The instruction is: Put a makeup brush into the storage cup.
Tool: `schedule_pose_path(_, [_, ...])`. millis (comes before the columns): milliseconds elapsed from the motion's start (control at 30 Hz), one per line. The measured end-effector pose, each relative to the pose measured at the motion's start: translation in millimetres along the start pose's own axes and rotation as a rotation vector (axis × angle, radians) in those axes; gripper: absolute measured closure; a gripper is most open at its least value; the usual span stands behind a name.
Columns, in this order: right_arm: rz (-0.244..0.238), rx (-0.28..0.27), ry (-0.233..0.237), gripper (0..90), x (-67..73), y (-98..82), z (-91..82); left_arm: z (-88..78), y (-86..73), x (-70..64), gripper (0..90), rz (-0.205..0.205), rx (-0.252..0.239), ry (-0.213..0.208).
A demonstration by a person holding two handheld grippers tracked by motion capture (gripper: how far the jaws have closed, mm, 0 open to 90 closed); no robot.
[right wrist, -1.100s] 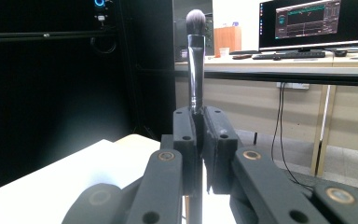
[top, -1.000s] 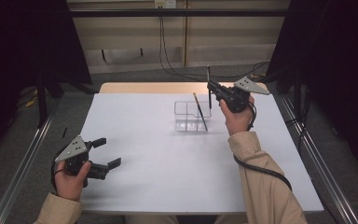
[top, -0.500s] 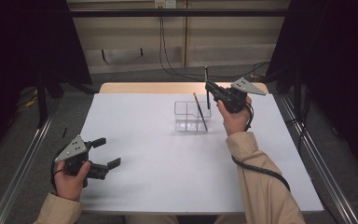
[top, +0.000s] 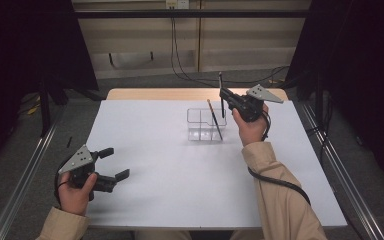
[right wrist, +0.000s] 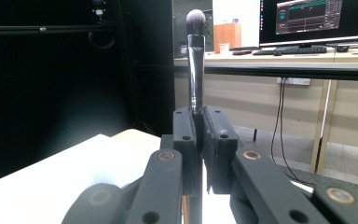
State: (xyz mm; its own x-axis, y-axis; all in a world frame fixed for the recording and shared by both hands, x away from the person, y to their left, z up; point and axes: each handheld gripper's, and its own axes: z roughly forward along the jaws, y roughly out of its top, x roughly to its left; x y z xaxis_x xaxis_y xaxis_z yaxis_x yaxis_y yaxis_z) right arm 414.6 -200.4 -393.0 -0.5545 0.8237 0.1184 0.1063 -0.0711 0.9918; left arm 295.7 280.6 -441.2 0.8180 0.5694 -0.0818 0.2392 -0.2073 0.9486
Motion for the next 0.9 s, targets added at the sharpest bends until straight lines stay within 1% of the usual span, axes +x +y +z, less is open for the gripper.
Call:
schedule_pose_path(133, [0.005, 0.001, 0.0, 84.8, -0.9, -2.2, 0.7, -0.1, -0.1, 0.0, 0.1, -0.002, -0.002, -0.002])
schedule_pose_path(300, [0.0, 0.005, 0.0, 84.7, -1.4, -4.0, 1.0, 0.1, -0.2, 0.3, 0.1, -0.001, 0.0, -0.005])
schedule_pose_path(367, [-0.003, 0.008, 0.0, 84.7, -1.2, -4.8, 1.3, 0.0, -0.1, 0.2, 0.1, 0.001, -0.001, 0.0])
schedule_pose_path(467, [0.002, 0.009, 0.0, 84.7, -1.2, -5.5, 1.4, 0.0, -0.1, 0.1, 0.1, -0.002, -0.002, -0.002])
schedule_pose_path(533, [-0.002, 0.011, 0.003, 84.7, -1.3, -6.2, 1.5, -0.1, -0.2, 0.4, 0.1, -0.001, -0.001, -0.004])
schedule_pose_path(900, [-0.004, 0.02, 0.006, 84.7, -0.5, -8.9, 0.9, -0.5, 0.3, -0.2, 0.1, 0.0, -0.002, 0.003])
